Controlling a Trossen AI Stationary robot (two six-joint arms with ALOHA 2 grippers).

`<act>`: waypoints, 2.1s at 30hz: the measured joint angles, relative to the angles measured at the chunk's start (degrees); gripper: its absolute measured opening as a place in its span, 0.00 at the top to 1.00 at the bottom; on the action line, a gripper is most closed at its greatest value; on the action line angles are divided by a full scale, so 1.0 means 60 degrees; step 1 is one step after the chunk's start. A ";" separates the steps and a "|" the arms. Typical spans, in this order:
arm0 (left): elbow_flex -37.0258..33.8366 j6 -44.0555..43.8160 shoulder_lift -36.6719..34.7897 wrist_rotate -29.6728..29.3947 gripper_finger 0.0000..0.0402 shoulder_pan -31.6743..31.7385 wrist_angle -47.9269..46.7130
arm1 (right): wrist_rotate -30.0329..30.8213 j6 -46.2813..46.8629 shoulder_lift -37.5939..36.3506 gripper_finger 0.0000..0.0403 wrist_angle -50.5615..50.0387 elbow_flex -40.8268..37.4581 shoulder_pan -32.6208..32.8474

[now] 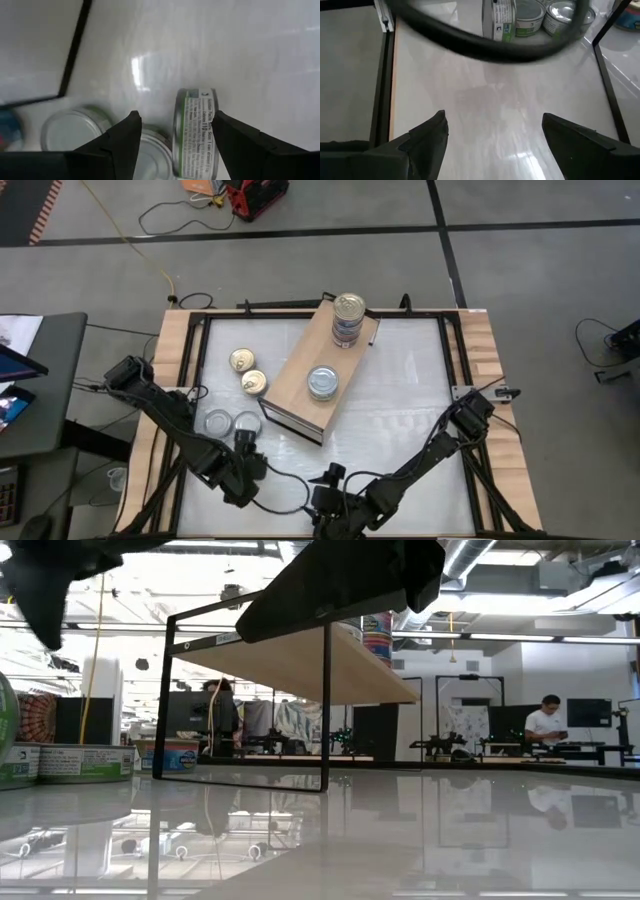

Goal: Stack canned seafood by type on shelf
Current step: Stack the green tuna can on top of the other green tuna can

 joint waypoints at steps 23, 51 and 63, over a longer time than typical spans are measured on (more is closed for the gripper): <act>-0.1134 -0.0696 0.0004 0.1675 0.17 0.0009 0.0217 | -0.0006 -0.0528 0.0004 0.14 0.0189 0.0000 0.0004; -0.0601 0.1129 -0.2693 -0.1593 0.67 0.0264 0.3233 | 0.2168 -0.0302 -0.2511 0.24 -0.2926 0.0000 0.0908; -0.0601 0.2565 -0.4093 -0.2120 0.64 0.3330 0.5901 | 0.1562 -0.0199 -0.4875 0.24 -0.5939 -0.0280 -0.0663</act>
